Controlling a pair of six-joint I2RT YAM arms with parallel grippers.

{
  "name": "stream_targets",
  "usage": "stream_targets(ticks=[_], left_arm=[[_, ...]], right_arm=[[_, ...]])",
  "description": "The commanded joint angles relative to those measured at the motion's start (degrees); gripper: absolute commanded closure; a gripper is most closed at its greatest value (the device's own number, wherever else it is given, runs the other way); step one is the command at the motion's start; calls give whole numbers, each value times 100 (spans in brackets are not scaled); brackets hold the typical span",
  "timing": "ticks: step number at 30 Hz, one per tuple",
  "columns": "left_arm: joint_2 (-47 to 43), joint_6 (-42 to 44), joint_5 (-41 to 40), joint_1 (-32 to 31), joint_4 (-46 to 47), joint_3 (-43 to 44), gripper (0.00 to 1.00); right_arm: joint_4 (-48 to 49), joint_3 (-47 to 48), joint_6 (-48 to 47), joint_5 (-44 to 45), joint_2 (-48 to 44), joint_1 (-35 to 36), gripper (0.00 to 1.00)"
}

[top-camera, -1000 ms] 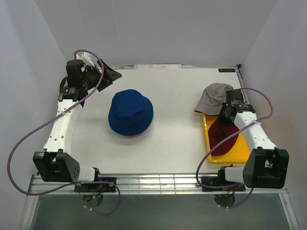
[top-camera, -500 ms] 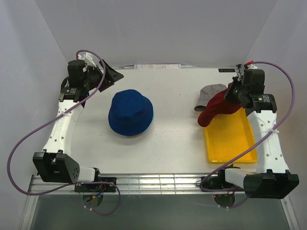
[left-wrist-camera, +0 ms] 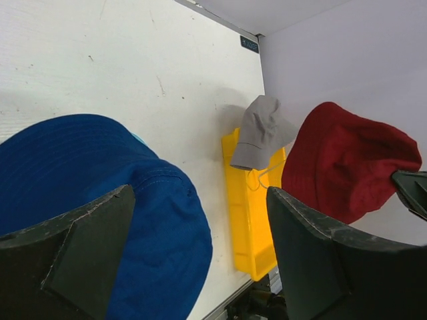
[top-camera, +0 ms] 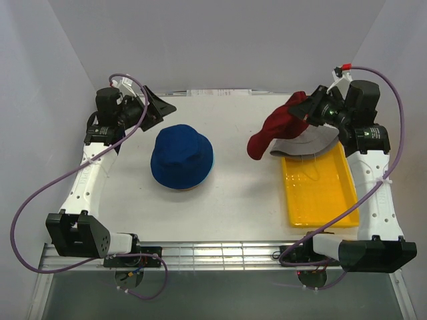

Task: Stack the hats

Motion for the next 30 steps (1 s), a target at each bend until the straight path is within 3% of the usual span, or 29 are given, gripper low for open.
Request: stream_targets(ticks=[1, 3, 8, 13, 21, 26, 30], left_arm=[[-323, -231, 248, -23, 333, -187, 9], [-393, -363, 213, -23, 404, -301, 9], [-595, -565, -120, -5, 343, -337, 7], [-1227, -636, -1269, 3, 132, -188, 3], [-1369, -583, -1765, 30, -360, 138, 2], [-1334, -942, -994, 319, -336, -89, 2], [-1431, -1890, 630, 776, 411, -880, 2]], right_arm=[[1712, 105, 889, -1570, 157, 69, 92], [2179, 245, 1075, -1625, 281, 244, 92], [2162, 1422, 1216, -1327, 1027, 1123, 92], [2522, 1994, 1515, -1309, 1695, 1887, 92], [2865, 2881, 1788, -1554, 2750, 2872, 92], [3662, 3040, 2271, -1889, 3234, 3058, 92], [4078, 3224, 2562, -2117, 3445, 3067, 92]])
